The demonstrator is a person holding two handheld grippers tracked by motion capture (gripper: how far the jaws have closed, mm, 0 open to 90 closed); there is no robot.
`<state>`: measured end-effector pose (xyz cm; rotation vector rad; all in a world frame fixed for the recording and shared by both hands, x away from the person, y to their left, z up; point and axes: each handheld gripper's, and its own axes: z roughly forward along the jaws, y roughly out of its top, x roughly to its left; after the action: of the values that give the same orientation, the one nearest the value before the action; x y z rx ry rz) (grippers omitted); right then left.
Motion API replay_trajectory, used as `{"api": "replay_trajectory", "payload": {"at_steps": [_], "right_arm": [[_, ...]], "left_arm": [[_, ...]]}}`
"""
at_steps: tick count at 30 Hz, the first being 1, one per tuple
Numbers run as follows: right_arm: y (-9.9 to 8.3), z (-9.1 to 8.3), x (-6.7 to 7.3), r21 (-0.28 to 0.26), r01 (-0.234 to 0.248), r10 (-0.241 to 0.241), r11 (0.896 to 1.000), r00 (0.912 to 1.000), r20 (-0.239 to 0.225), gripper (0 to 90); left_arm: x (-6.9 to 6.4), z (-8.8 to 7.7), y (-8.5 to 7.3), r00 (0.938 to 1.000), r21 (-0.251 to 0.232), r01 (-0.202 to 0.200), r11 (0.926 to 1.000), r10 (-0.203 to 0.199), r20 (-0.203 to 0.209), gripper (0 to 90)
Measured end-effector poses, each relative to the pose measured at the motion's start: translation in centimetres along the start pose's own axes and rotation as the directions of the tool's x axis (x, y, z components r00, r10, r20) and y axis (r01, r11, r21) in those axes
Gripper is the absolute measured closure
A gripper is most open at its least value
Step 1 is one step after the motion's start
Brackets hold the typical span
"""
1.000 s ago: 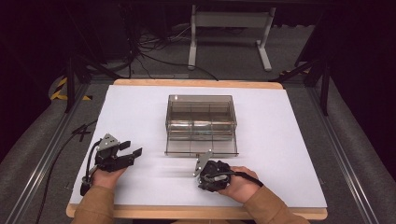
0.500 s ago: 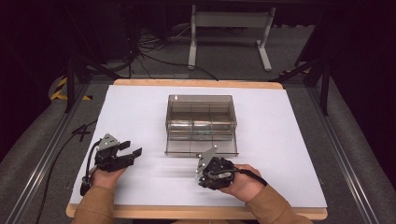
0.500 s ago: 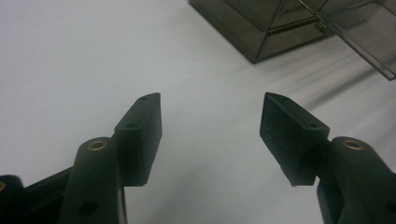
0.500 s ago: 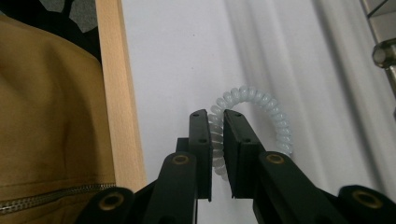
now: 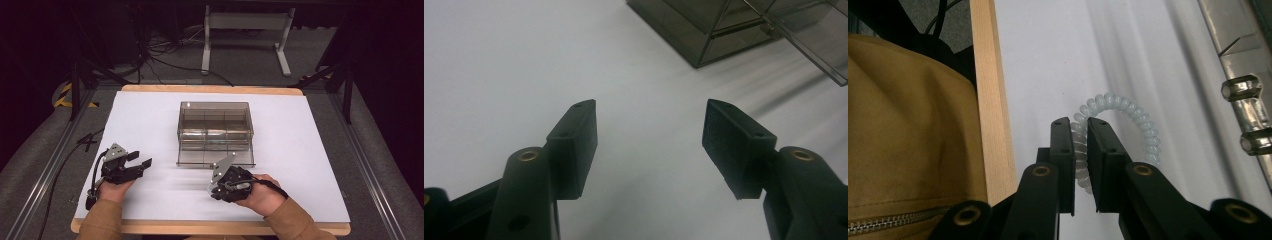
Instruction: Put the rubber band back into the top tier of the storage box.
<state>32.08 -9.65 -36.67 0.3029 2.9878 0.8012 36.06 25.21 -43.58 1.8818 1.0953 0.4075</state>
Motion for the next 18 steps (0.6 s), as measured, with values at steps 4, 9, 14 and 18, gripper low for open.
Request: {"api": "replay_trajectory", "payload": {"at_steps": [4, 9, 14, 18], "right_arm": [[0.1, -0.5, 0.0, -0.015, -0.006, 0.006, 1.000, 1.0000, -0.002, 82.3], [0.5, -1.3, 0.0, -0.038, -0.003, 0.003, 0.999, 1.0000, -0.004, 82.3], [0.9, -1.8, 0.0, -0.052, -0.001, 0.001, 0.999, 1.0000, 0.000, 82.3], [1.1, -2.3, -0.1, -0.062, -0.003, 0.004, 0.998, 1.0000, 0.003, 82.3]], "left_arm": [[0.0, 0.0, 0.0, 1.0000, 0.000, -0.001, 1.0000, 0.001, 0.001, 39.6], [0.0, 0.0, 0.0, 1.0000, 0.004, -0.005, 1.0000, 0.005, 0.000, 39.6], [0.0, 0.0, 0.0, 1.0000, 0.000, -0.001, 1.0000, 0.001, -0.001, 39.6], [0.0, 0.0, 0.0, 1.0000, -0.001, 0.002, 1.0000, -0.002, 0.001, 39.6]]}}
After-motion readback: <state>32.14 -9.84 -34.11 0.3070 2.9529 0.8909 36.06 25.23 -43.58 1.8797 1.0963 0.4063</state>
